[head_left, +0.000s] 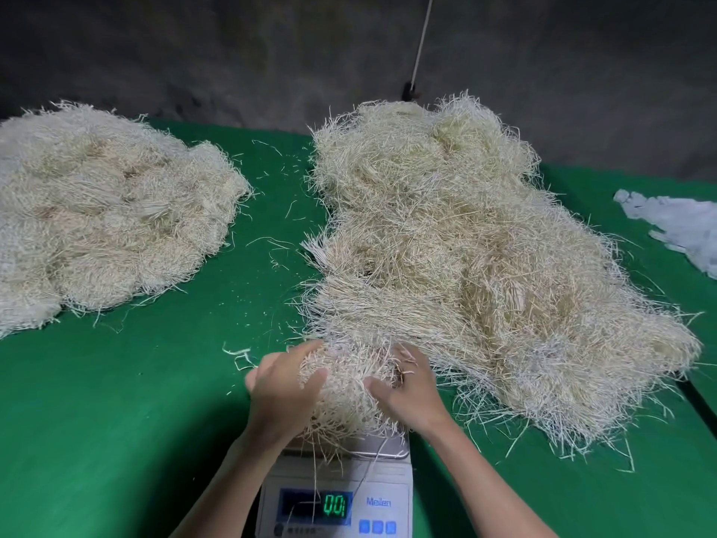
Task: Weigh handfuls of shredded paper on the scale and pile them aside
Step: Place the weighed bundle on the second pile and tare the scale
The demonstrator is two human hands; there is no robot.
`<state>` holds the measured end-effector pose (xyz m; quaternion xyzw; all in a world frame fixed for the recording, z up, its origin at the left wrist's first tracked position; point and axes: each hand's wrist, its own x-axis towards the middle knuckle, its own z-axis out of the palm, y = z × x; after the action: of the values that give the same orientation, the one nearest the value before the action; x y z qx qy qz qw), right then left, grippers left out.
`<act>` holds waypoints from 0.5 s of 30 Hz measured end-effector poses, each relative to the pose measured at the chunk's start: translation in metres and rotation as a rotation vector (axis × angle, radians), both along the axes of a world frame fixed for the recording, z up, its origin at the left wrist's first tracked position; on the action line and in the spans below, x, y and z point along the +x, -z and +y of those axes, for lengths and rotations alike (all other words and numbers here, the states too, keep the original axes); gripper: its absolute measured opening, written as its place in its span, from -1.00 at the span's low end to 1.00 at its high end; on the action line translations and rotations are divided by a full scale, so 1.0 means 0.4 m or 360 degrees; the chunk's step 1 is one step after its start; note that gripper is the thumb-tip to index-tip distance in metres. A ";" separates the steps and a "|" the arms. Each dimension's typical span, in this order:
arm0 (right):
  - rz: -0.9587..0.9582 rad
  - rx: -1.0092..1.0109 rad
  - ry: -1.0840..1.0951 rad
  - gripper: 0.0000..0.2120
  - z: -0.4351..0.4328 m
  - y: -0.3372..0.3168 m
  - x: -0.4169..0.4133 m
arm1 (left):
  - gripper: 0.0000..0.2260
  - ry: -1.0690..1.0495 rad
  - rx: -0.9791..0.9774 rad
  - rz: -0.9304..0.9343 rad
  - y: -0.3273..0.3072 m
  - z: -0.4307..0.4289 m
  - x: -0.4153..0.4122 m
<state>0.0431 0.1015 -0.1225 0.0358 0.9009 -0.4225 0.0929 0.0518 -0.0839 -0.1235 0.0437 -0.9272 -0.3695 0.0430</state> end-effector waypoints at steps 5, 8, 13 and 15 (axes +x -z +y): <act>-0.0020 -0.0095 0.0101 -0.35 0.010 -0.004 -0.009 | -0.57 -0.0078 -0.0003 0.0111 -0.035 -0.034 0.000; -0.0021 -0.0137 0.0058 -0.33 0.015 -0.012 -0.013 | -0.65 -0.0170 -0.0010 0.0147 -0.056 -0.040 0.001; -0.0070 -0.0229 0.0003 -0.29 0.025 -0.031 -0.012 | -0.76 -0.0416 -0.0297 0.0285 -0.084 -0.042 0.008; -0.0034 -0.0289 -0.0031 -0.27 0.038 -0.042 -0.011 | -0.79 -0.0483 -0.0297 0.0321 -0.100 -0.047 0.011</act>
<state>0.0386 0.1166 -0.1055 0.0230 0.8582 -0.5010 0.1095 0.0561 -0.1025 -0.0834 0.1414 -0.9312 -0.2740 0.1946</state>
